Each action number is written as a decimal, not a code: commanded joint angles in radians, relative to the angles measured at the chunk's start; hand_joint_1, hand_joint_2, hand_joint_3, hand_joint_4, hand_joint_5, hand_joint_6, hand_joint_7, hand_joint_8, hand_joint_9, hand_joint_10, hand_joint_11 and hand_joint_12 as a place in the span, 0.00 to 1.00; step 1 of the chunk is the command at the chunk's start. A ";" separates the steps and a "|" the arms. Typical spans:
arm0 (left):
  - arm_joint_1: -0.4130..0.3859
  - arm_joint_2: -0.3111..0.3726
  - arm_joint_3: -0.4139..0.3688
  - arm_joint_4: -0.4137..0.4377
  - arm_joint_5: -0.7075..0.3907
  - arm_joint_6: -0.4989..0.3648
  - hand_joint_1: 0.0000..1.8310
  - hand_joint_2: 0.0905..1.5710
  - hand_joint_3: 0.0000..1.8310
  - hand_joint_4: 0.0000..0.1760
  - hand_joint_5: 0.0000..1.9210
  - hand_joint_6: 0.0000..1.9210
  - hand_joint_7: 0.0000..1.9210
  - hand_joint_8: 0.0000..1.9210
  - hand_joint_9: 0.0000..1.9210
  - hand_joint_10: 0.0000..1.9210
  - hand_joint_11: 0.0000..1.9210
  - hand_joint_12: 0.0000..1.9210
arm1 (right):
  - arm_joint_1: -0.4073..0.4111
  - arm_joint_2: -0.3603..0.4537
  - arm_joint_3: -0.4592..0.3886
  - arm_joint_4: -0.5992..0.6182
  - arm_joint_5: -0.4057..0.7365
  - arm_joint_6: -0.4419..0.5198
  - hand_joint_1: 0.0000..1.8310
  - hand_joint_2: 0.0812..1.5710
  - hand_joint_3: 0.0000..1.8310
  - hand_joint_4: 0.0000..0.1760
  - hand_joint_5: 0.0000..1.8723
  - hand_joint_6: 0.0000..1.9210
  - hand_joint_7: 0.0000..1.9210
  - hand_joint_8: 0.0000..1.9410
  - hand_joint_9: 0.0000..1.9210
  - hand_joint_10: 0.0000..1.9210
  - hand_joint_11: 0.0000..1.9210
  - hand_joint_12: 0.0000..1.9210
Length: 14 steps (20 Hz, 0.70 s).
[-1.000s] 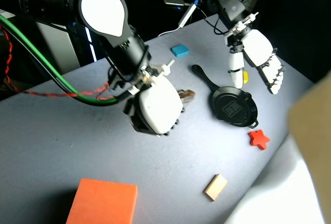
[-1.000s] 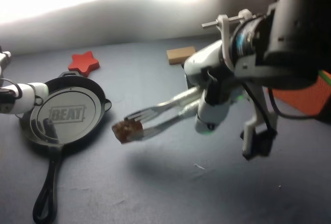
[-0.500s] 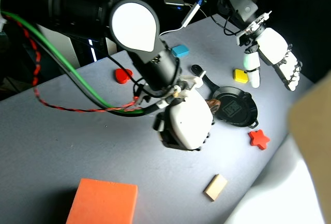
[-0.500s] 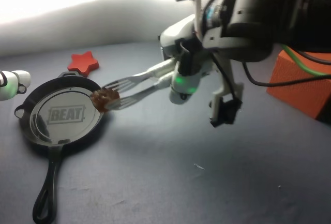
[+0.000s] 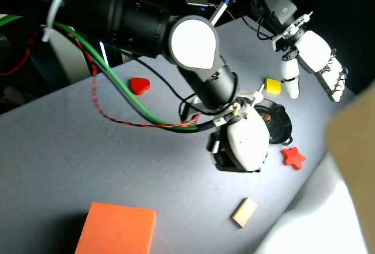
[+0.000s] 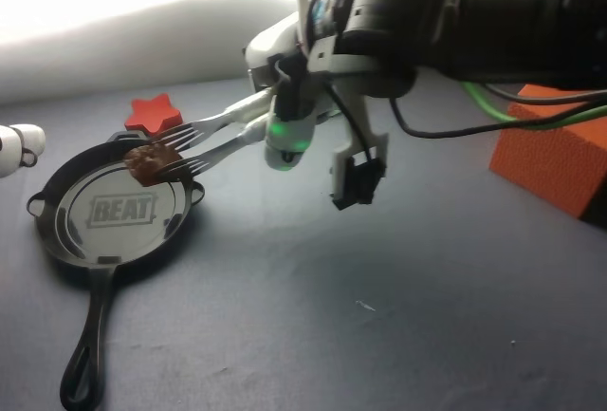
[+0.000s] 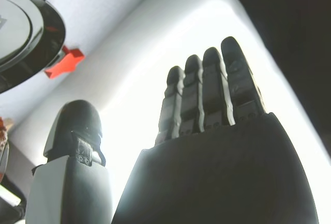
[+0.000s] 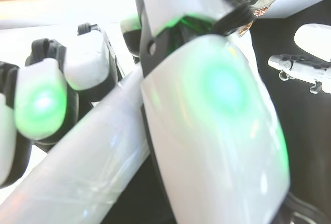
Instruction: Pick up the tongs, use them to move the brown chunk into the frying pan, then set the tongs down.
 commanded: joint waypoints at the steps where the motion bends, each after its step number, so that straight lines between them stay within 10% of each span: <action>1: 0.002 0.018 0.011 0.060 -0.080 0.001 0.10 0.80 0.00 0.05 0.06 0.00 0.07 0.00 0.05 0.00 0.00 0.16 | 0.002 -0.002 0.008 -0.030 0.053 -0.002 0.62 0.86 0.00 1.00 0.69 1.00 0.74 1.00 0.77 1.00 0.82 1.00; 14: 0.008 0.020 0.010 0.062 -0.070 0.001 0.13 0.79 0.00 0.02 0.06 0.00 0.06 0.00 0.05 0.00 0.00 0.16 | -0.022 -0.040 0.052 -0.030 0.051 -0.028 0.54 0.88 0.00 1.00 0.65 1.00 0.73 1.00 0.75 1.00 0.76 1.00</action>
